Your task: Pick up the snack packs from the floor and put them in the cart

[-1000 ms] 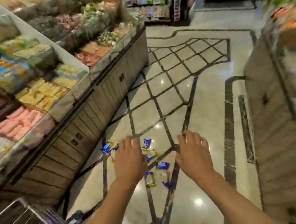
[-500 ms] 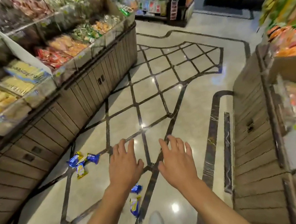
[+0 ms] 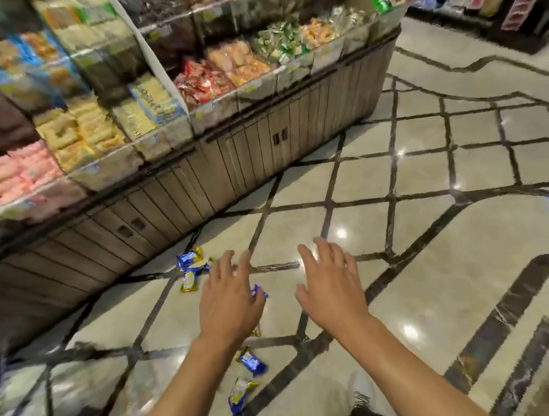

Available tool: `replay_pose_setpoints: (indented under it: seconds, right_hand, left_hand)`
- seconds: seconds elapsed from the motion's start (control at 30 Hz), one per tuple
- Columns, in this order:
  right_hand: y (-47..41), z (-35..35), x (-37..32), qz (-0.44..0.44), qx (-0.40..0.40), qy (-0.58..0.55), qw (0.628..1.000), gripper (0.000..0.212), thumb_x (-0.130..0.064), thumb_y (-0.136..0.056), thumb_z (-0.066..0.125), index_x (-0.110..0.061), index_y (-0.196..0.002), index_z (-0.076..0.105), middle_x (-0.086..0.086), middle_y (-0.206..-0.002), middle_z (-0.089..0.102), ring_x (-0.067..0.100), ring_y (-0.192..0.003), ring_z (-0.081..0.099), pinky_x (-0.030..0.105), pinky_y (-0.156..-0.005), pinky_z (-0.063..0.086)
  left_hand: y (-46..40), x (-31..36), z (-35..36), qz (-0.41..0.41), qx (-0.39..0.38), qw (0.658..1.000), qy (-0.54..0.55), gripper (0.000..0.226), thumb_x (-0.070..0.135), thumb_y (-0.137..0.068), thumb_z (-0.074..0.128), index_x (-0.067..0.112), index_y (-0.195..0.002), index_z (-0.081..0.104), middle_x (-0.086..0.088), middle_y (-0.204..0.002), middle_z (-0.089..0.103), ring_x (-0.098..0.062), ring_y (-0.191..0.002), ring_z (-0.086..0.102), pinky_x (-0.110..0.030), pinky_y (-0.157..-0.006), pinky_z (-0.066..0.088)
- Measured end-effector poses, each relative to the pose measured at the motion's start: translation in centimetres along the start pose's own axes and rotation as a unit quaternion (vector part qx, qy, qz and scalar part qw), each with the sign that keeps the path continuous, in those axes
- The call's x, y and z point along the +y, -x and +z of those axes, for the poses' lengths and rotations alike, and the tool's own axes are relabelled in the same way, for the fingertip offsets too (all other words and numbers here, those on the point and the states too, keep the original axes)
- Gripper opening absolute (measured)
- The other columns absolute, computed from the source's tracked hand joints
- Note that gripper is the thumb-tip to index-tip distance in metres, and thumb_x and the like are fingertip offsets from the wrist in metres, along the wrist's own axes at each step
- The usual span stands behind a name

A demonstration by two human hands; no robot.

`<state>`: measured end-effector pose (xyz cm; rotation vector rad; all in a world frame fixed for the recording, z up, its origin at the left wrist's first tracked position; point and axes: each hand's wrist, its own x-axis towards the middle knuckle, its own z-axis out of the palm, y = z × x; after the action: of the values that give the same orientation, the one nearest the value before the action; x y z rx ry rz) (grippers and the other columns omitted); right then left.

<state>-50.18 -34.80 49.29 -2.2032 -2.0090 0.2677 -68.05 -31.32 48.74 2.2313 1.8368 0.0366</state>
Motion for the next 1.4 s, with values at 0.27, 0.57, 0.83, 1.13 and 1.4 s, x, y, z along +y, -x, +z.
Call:
replay_pose_setpoints:
  seconds: [0.27, 0.57, 0.83, 1.13, 1.4]
  right_hand:
    - [-9.9, -0.7, -2.0, -0.229, -0.07, -0.008, 0.971, 0.067, -0.036, -0.085, 0.061, -0.021, -0.145, 0.036, 0.012, -0.152, 0.031, 0.034, -0.139, 0.029, 0.05, -0.115, 0.026]
    - [-18.8, 2.7, -8.7, -0.389, -0.12, 0.034, 0.913, 0.065, -0.035, -0.081, 0.065, -0.02, -0.141, 0.045, 0.011, -0.152, 0.033, 0.033, -0.135, 0.034, 0.048, -0.109, 0.033]
    - [-26.3, 8.3, -11.1, -0.483, -0.195, 0.082, 0.85, 0.065, -0.041, -0.086, 0.059, -0.023, -0.144, 0.037, 0.008, -0.148, 0.036, 0.028, -0.129, 0.038, 0.039, -0.1, 0.041]
    - [-32.3, 26.9, -10.7, -0.556, -0.265, 0.09, 0.783, 0.063, -0.042, -0.082, 0.062, -0.02, -0.139, 0.046, 0.009, -0.137, 0.044, 0.029, -0.12, 0.045, 0.041, -0.092, 0.047]
    - [-35.8, 53.5, -5.8, -0.614, -0.279, 0.116, 0.729, 0.068, -0.043, -0.081, 0.065, -0.024, -0.142, 0.041, 0.008, -0.144, 0.037, 0.03, -0.125, 0.042, 0.042, -0.093, 0.045]
  left_hand:
    - [-0.6, -0.4, -1.9, -0.224, 0.053, 0.973, 0.017, 0.078, 0.045, -0.086, 0.06, 0.022, -0.152, 0.026, -0.009, -0.157, 0.025, -0.03, -0.143, 0.023, -0.042, -0.112, 0.032]
    - [-3.5, -5.3, 0.8, -0.406, 0.063, 0.906, 0.106, 0.078, 0.046, -0.093, 0.053, 0.024, -0.157, 0.014, -0.01, -0.161, 0.016, -0.03, -0.145, 0.018, -0.042, -0.115, 0.028]
    - [-8.4, -7.5, 4.2, -0.491, 0.09, 0.854, 0.142, 0.074, 0.039, -0.092, 0.054, 0.023, -0.155, 0.02, -0.008, -0.158, 0.022, -0.027, -0.143, 0.022, -0.04, -0.114, 0.031]
    - [-14.3, -10.8, 19.7, -0.58, 0.061, 0.8, 0.141, 0.067, 0.044, -0.09, 0.048, 0.022, -0.15, 0.029, -0.007, -0.152, 0.032, -0.028, -0.136, 0.033, -0.041, -0.11, 0.036]
    - [-19.7, -16.5, 47.3, -0.601, 0.118, 0.77, 0.178, 0.067, 0.045, -0.088, 0.057, 0.015, -0.146, 0.04, -0.011, -0.143, 0.044, -0.032, -0.129, 0.042, -0.046, -0.096, 0.048]
